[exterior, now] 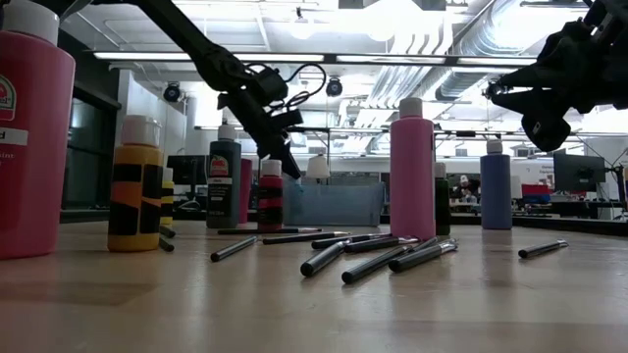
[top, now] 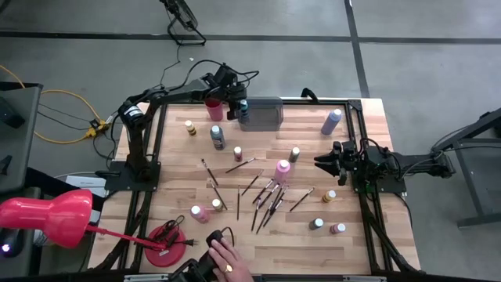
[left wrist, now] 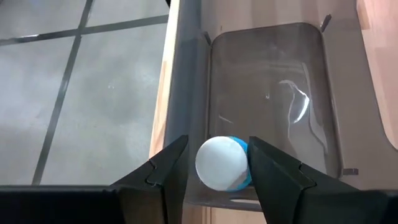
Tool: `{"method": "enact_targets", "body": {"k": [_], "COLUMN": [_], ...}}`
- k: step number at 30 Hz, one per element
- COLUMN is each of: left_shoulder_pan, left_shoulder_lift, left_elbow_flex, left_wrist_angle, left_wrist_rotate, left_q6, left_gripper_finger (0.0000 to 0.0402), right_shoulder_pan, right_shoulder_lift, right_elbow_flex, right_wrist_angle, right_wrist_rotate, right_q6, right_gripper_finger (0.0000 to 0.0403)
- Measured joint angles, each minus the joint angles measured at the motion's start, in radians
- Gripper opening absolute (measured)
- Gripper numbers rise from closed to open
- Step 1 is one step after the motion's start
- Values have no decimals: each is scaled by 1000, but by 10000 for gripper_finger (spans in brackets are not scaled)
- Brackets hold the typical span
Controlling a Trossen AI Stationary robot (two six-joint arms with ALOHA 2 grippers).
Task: Pick & Place Paint Supplies
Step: Put the small blue paint bottle into the black bin, then put the small light yellow paint bottle into the black bin
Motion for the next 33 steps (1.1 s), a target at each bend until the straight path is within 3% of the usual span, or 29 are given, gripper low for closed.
{"method": "enact_targets", "body": {"k": [5, 11, 16, 23, 33], "left_shoulder_pan": [0, 0, -2, -8, -7], "left_shoulder_lift": [-9, -78, -165, -337, -707], "left_elbow_flex": [0, 0, 0, -13, -409], "left_wrist_angle": [-6, -12, -134, -353, -282], "left_wrist_rotate": [-2, -11, -24, -102, -109], "left_q6": [0, 0, -13, -43, -222], "left_gripper_finger": [166, 217, 242, 235, 227], "right_shoulder_pan": [0, 0, 0, 0, 0], "right_shoulder_lift": [0, 0, 0, 0, 0], "right_elbow_flex": [0, 0, 0, 0, 0], "right_wrist_angle": [0, 0, 0, 0, 0], "right_wrist_rotate": [0, 0, 0, 0, 0], "right_q6": [0, 0, 0, 0, 0], "right_gripper_finger": [123, 123, 123, 123, 123]}}
